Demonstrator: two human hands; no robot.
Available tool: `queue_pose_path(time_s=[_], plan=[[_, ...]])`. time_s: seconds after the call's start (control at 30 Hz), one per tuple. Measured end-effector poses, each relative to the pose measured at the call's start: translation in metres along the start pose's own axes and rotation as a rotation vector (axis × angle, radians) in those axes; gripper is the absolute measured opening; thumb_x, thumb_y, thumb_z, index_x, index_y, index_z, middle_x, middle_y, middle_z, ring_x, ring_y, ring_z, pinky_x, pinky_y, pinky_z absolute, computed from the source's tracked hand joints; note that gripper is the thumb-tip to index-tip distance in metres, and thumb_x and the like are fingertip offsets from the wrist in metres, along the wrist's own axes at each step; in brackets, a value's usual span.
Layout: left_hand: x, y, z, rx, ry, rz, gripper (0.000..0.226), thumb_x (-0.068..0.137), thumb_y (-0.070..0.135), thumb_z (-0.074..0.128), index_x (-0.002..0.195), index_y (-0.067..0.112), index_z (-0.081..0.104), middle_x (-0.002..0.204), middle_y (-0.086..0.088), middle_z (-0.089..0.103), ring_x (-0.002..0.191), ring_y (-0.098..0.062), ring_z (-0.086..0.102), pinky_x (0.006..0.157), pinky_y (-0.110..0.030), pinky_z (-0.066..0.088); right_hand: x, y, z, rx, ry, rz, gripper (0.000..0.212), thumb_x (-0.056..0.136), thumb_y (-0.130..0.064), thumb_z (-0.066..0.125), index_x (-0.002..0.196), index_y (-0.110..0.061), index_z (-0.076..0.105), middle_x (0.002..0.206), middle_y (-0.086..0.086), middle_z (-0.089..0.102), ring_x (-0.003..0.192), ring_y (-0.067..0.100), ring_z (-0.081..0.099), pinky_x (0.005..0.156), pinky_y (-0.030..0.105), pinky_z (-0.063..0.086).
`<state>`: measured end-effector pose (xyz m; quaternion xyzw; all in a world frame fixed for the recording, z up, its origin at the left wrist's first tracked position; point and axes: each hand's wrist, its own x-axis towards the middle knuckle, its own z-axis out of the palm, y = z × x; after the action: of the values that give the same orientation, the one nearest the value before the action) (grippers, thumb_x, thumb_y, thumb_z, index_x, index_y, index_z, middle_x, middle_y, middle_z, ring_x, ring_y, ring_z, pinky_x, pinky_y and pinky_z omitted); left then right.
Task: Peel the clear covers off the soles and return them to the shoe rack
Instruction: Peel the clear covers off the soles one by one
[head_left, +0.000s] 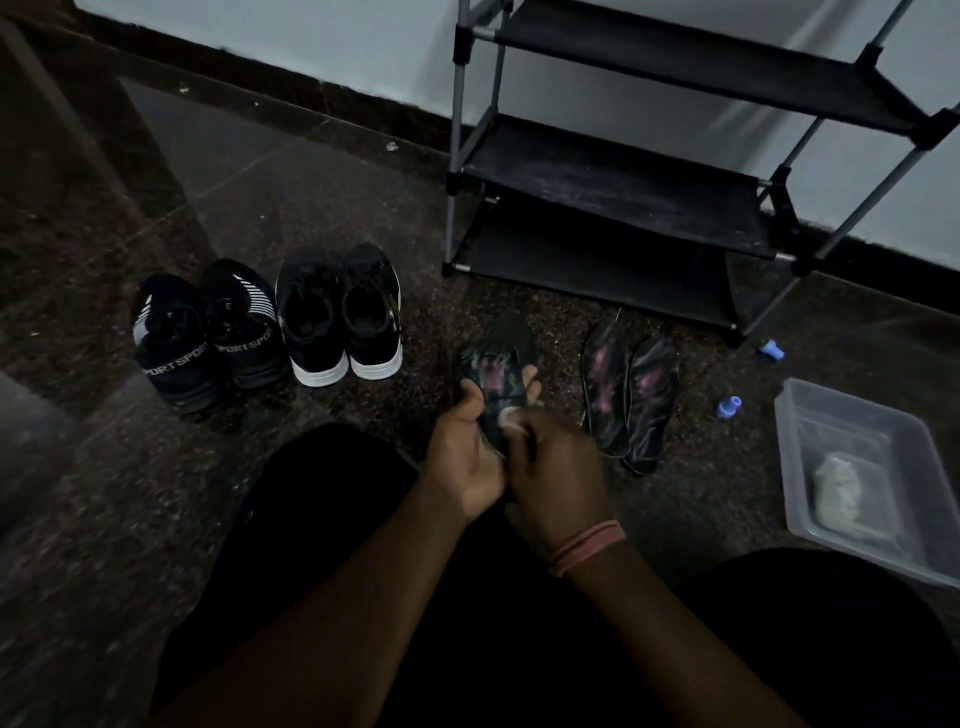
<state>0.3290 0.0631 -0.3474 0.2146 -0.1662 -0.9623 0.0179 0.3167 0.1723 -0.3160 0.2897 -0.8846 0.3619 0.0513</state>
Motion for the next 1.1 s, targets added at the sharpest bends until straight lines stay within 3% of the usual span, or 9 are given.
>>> queue_pose_path(time_s=[0.1, 0.23, 0.33, 0.4, 0.53, 0.67, 0.83, 0.93, 1.1], plan=[[0.0, 0.006, -0.002, -0.077, -0.02, 0.018, 0.067, 0.106, 0.05, 0.033, 0.151, 0.002, 0.043, 0.153, -0.017, 0.049, 0.139, -0.025, 0.048, 0.111, -0.036, 0.046, -0.015, -0.013, 0.003, 0.102, -0.101, -0.098, 0.012, 0.09, -0.013, 0.065, 0.096, -0.019, 0.072, 0.093, 0.001, 0.07, 0.086, 0.013, 0.063, 0.077, 0.025, 0.048], [0.0, 0.0, 0.002, -0.074, 0.021, 0.004, 0.063, 0.106, 0.048, 0.034, 0.151, 0.005, 0.045, 0.153, -0.013, 0.05, 0.142, -0.023, 0.046, 0.108, -0.038, 0.044, 0.011, 0.013, 0.001, -0.06, 0.011, 0.02, 0.011, 0.091, -0.015, 0.061, 0.095, -0.017, 0.07, 0.09, 0.009, 0.069, 0.084, 0.027, 0.065, 0.073, 0.035, 0.051], [0.0, 0.008, -0.003, -0.129, 0.011, 0.023, 0.064, 0.106, 0.05, 0.033, 0.147, 0.003, 0.048, 0.154, -0.015, 0.048, 0.146, -0.026, 0.041, 0.113, -0.038, 0.044, -0.007, -0.009, 0.006, 0.076, -0.078, -0.088, 0.013, 0.089, -0.012, 0.064, 0.097, -0.019, 0.072, 0.094, 0.002, 0.071, 0.088, 0.015, 0.066, 0.08, 0.028, 0.052], [0.002, 0.008, -0.005, -0.147, -0.01, 0.03, 0.064, 0.107, 0.049, 0.033, 0.141, -0.001, 0.053, 0.145, -0.017, 0.057, 0.138, -0.027, 0.05, 0.106, -0.04, 0.049, -0.017, -0.014, 0.003, 0.15, -0.091, -0.093, 0.014, 0.089, -0.014, 0.065, 0.097, -0.021, 0.073, 0.096, -0.002, 0.072, 0.089, 0.008, 0.066, 0.08, 0.021, 0.051], [0.004, 0.001, -0.001, -0.132, -0.019, 0.013, 0.062, 0.108, 0.048, 0.031, 0.142, 0.0, 0.052, 0.147, -0.013, 0.055, 0.136, -0.025, 0.051, 0.109, -0.036, 0.047, 0.004, 0.006, 0.002, -0.006, 0.053, 0.014, 0.012, 0.093, -0.017, 0.061, 0.096, -0.018, 0.072, 0.094, 0.004, 0.072, 0.086, 0.019, 0.066, 0.076, 0.029, 0.05], [0.001, 0.01, -0.003, -0.148, -0.017, 0.046, 0.064, 0.107, 0.048, 0.033, 0.14, -0.002, 0.052, 0.145, -0.016, 0.055, 0.128, -0.026, 0.056, 0.106, -0.038, 0.049, -0.014, -0.012, 0.01, 0.047, -0.056, -0.117, 0.017, 0.088, -0.014, 0.063, 0.102, -0.021, 0.072, 0.097, 0.003, 0.069, 0.088, 0.016, 0.063, 0.078, 0.027, 0.05], [0.004, 0.003, 0.0, -0.088, 0.01, 0.033, 0.057, 0.106, 0.044, 0.037, 0.125, 0.0, 0.067, 0.133, -0.012, 0.067, 0.126, -0.024, 0.058, 0.108, -0.039, 0.044, 0.01, 0.017, 0.004, -0.086, 0.058, 0.015, 0.016, 0.089, -0.012, 0.062, 0.102, -0.014, 0.072, 0.095, 0.01, 0.069, 0.087, 0.025, 0.065, 0.076, 0.03, 0.046], [0.0, 0.006, 0.002, -0.045, -0.005, 0.058, 0.056, 0.101, 0.042, 0.039, 0.14, 0.005, 0.055, 0.147, -0.01, 0.057, 0.141, -0.024, 0.047, 0.113, -0.041, 0.038, 0.008, 0.016, 0.0, 0.113, 0.129, 0.071, 0.014, 0.09, -0.013, 0.065, 0.101, -0.014, 0.074, 0.097, 0.001, 0.073, 0.09, 0.013, 0.068, 0.08, 0.027, 0.053], [-0.001, 0.001, 0.0, 0.038, -0.093, 0.034, 0.066, 0.104, 0.052, 0.031, 0.149, 0.006, 0.048, 0.15, -0.02, 0.051, 0.14, -0.03, 0.048, 0.122, -0.044, 0.03, 0.007, 0.009, -0.013, 0.369, 0.225, 0.157, 0.012, 0.092, -0.016, 0.066, 0.102, -0.015, 0.073, 0.099, -0.005, 0.071, 0.096, 0.003, 0.067, 0.086, 0.024, 0.054]])
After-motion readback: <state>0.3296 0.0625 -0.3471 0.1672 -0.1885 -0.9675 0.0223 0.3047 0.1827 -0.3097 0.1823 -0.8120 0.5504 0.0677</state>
